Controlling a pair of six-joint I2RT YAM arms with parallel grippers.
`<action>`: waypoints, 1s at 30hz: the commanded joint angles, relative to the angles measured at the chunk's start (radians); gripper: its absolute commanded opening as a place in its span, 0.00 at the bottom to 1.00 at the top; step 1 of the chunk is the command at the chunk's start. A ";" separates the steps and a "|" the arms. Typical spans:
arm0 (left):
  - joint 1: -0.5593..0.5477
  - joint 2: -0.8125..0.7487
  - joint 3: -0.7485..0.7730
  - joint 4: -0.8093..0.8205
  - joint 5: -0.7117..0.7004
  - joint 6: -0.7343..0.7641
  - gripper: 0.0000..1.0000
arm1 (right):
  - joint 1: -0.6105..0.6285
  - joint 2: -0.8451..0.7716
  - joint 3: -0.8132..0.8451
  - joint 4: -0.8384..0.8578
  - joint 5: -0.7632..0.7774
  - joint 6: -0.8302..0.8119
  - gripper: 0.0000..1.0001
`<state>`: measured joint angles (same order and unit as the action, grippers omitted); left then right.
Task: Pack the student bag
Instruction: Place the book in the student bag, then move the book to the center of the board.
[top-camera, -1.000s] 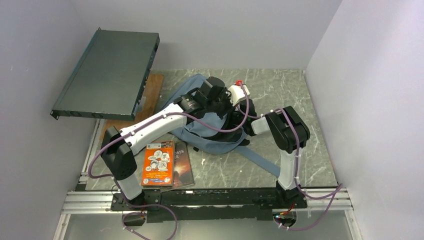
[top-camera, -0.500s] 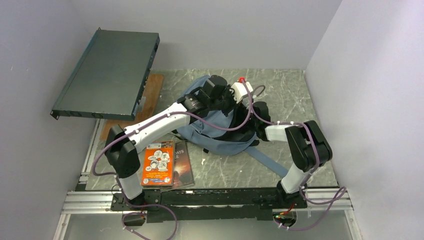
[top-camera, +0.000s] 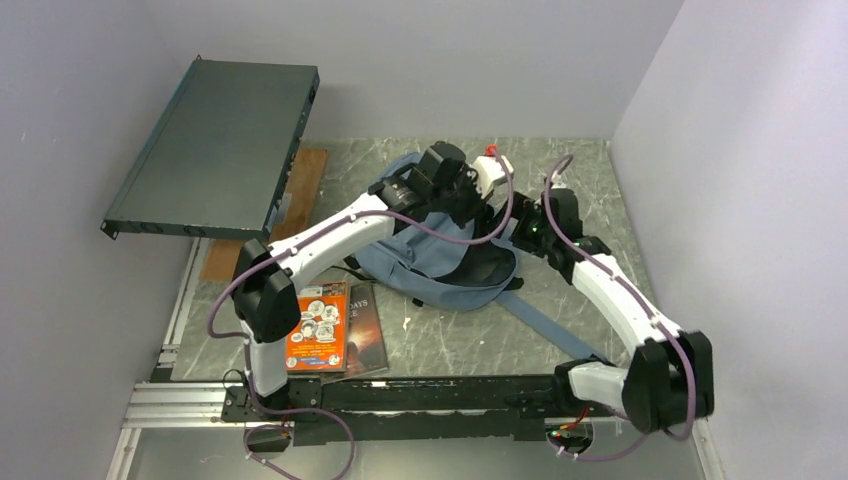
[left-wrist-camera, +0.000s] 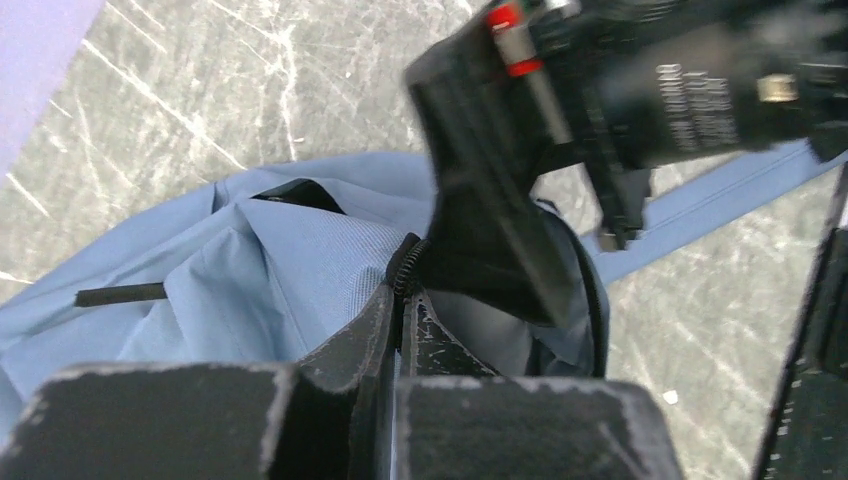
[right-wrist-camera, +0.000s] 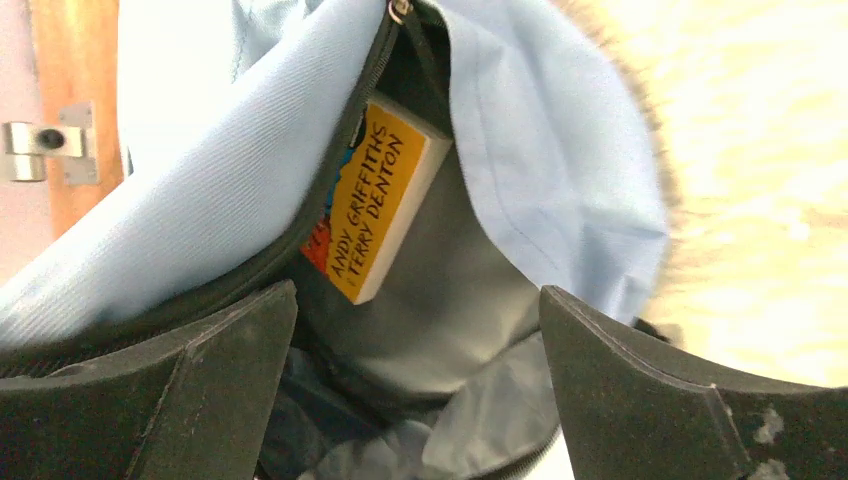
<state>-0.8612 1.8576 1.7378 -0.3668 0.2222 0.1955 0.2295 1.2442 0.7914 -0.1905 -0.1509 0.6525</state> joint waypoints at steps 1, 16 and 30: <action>0.043 0.027 0.143 -0.112 0.107 -0.152 0.10 | -0.005 -0.122 0.114 -0.303 0.219 -0.181 0.91; 0.189 -0.462 -0.302 0.089 0.513 -0.498 0.88 | 0.031 -0.345 0.364 -0.494 0.047 -0.294 0.94; 0.237 -1.004 -0.459 -0.297 0.240 -0.349 0.96 | 0.717 0.089 0.299 0.076 -0.075 -0.108 0.94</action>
<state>-0.6289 0.9707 1.2671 -0.4675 0.6369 -0.2459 0.7902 1.2522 1.0977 -0.3393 -0.2474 0.5446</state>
